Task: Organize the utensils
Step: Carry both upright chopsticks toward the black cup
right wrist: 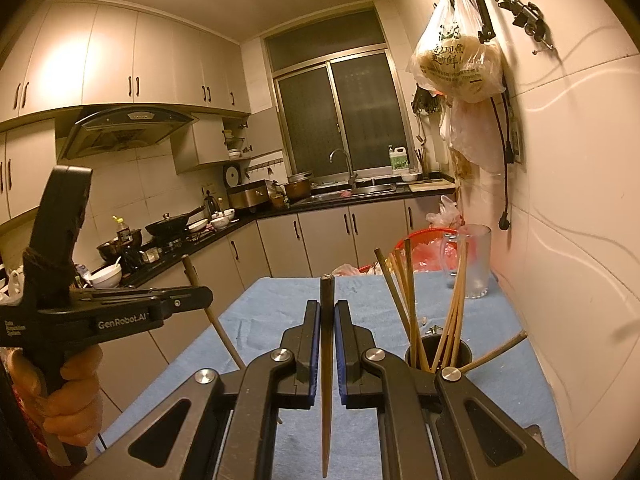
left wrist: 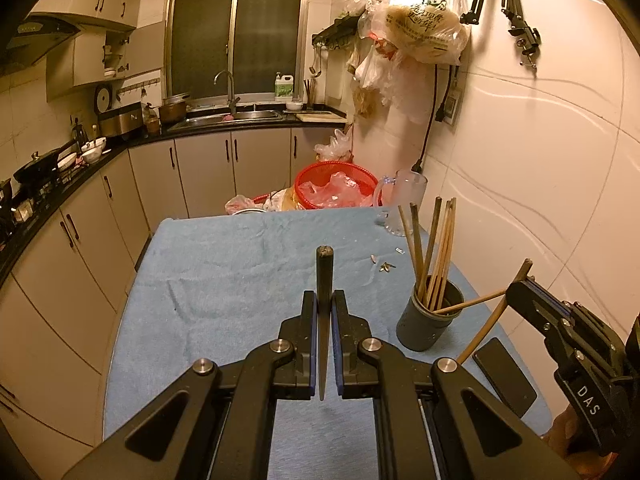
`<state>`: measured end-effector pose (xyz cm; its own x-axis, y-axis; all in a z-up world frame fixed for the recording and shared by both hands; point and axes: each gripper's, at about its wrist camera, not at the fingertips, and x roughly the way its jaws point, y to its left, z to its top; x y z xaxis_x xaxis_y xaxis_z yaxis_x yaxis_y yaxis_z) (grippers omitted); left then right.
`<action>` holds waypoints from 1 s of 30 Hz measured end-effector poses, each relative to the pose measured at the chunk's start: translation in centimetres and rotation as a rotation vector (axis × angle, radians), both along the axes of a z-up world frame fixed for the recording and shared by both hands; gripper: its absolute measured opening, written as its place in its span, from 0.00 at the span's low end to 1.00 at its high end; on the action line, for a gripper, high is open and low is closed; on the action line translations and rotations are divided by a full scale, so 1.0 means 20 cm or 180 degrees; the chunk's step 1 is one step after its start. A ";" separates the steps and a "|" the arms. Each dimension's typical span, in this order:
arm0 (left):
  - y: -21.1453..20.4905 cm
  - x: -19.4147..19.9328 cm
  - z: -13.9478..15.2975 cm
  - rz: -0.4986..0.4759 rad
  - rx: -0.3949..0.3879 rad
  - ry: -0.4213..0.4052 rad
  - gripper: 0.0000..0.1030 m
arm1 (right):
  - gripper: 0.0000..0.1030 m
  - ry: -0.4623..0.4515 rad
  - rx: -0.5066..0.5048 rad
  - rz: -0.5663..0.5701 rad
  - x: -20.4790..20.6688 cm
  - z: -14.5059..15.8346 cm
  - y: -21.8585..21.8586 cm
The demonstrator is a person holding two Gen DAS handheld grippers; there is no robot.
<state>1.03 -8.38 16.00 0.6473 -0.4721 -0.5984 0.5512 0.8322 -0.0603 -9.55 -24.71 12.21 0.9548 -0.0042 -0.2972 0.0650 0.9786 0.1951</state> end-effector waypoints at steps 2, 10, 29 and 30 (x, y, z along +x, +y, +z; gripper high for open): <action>-0.01 -0.01 0.02 -0.0015 -0.0006 -0.0019 0.07 | 0.07 -0.0011 -0.0003 -0.0001 -0.01 0.01 0.00; -0.06 -0.07 0.11 -0.0104 -0.0026 -0.0111 0.07 | 0.07 -0.0113 -0.0017 -0.0027 -0.06 0.07 -0.04; -0.34 -0.23 0.41 -0.0556 -0.0160 -0.0372 0.07 | 0.07 -0.0608 -0.0084 -0.0407 -0.20 0.48 -0.35; -0.35 -0.23 0.41 -0.0569 -0.0163 -0.0377 0.07 | 0.07 -0.0605 -0.0068 -0.0419 -0.20 0.48 -0.37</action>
